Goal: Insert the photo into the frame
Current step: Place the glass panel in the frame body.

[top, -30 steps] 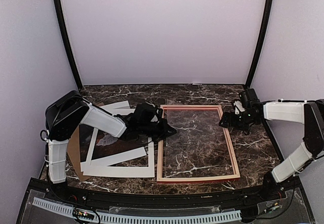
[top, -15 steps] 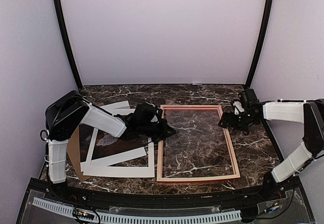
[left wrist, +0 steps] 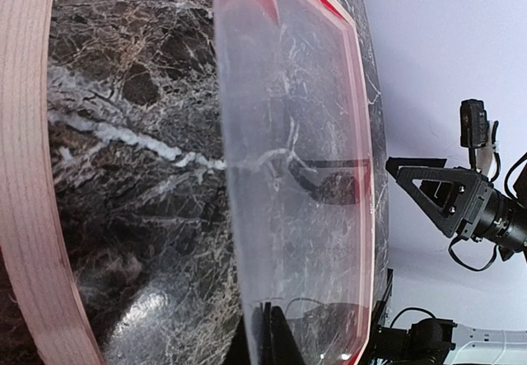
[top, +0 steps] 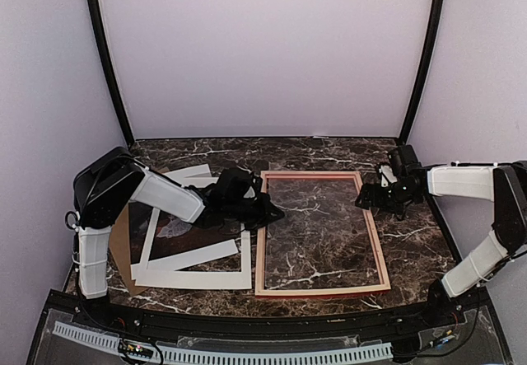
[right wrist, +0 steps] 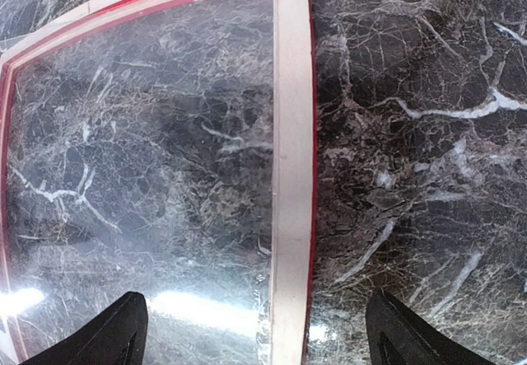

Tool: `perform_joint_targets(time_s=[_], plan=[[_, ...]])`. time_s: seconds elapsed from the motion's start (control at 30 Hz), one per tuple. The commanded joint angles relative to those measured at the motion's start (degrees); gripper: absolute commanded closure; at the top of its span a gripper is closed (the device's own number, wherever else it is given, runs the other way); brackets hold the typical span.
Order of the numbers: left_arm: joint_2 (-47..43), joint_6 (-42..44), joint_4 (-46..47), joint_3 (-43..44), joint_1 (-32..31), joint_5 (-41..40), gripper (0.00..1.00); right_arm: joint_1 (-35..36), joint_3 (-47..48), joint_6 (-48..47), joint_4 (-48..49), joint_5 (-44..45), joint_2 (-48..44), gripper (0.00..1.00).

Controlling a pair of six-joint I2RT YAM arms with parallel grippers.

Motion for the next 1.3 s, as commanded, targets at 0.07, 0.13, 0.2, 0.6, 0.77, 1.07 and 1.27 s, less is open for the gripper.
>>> perform_joint_targets(time_s=[0.07,0.13,0.2,0.6,0.77,1.07,1.27], plan=[[-1.67,1.81,-2.13,1.13,0.54,-0.87,1.0,0.29,0.54,-0.45,0.93,0.69,0.64,0.07],[-1.62,2.15,-2.35,1.26,0.57,-0.74,1.0,0.3,0.54,-0.45,1.0,0.77,0.66,0.07],[-1.6,2.29,-2.49,1.38,0.51,-0.73,1.0,0.28,0.63,-0.45,0.93,0.68,0.8,0.07],[0.12,2.67,-2.75,2.91,0.53,0.67,1.0,0.31,0.19,-0.28,1.5,0.03,0.68,0.07],[0.92,2.8,-2.86,3.54,0.51,1.18,0.98,0.75,0.51,-0.36,1.65,-0.41,0.63,0.07],[1.94,3.67,-4.17,4.66,0.47,2.47,0.81,3.09,2.21,-0.53,1.75,-0.58,2.05,0.08],[2.2,4.26,-4.84,4.96,0.47,2.91,0.7,5.71,4.13,-0.5,1.74,-0.52,3.78,0.08]])
